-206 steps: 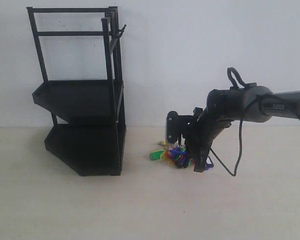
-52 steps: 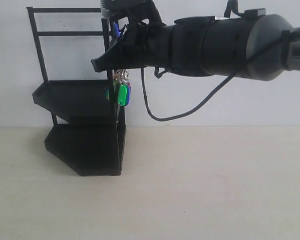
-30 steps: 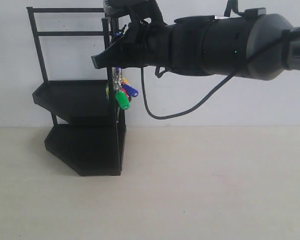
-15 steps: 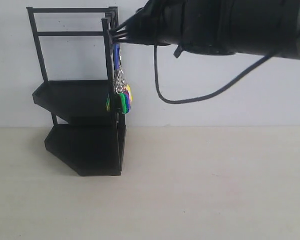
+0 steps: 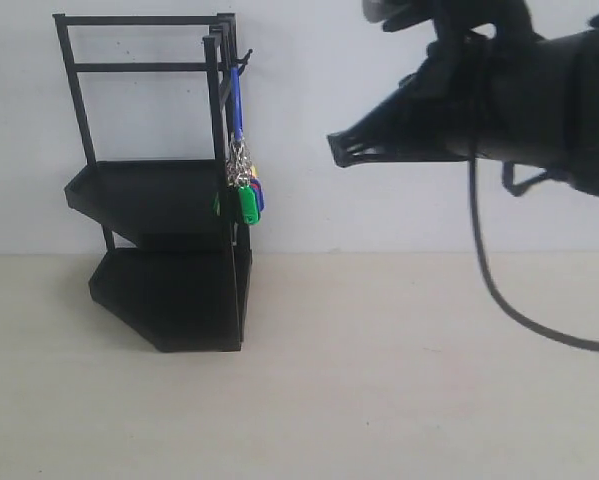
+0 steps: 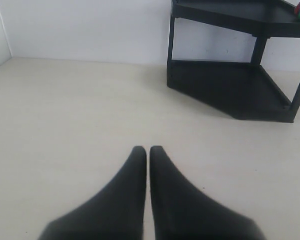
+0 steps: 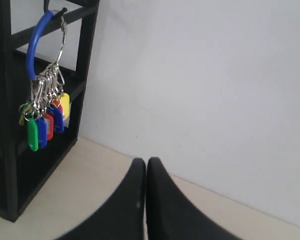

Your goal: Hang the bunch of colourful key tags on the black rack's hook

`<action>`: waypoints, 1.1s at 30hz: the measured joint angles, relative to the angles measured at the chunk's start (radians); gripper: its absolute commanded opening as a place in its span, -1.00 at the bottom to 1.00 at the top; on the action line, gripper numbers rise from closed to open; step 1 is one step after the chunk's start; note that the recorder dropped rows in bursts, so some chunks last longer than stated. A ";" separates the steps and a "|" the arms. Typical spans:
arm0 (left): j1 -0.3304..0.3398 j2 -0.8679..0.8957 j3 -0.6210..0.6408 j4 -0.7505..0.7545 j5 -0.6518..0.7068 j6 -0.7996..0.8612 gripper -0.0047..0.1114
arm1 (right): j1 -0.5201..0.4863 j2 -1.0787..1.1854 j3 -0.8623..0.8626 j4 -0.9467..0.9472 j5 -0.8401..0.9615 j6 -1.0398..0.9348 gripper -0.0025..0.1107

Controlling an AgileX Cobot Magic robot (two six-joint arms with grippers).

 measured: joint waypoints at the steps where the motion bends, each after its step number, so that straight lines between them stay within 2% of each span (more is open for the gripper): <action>1: 0.000 0.000 0.000 0.000 0.000 0.000 -0.84 | 0.000 -0.033 0.030 0.000 0.000 0.000 -0.96; 10: 0.000 0.000 0.000 0.000 0.000 0.000 -0.84 | 0.000 -0.285 0.255 0.002 -0.107 0.088 -0.96; 15: 0.000 0.000 0.000 0.000 0.000 0.000 -0.84 | 0.000 -0.392 0.324 0.002 -0.103 0.042 -0.96; 21: 0.000 0.000 0.000 0.000 0.000 0.000 -0.84 | 0.000 -0.486 0.341 0.002 -0.096 0.030 -0.96; 33: 0.000 0.000 0.000 0.000 0.000 0.000 -0.84 | 0.000 -0.553 0.341 0.002 -0.104 0.138 -0.96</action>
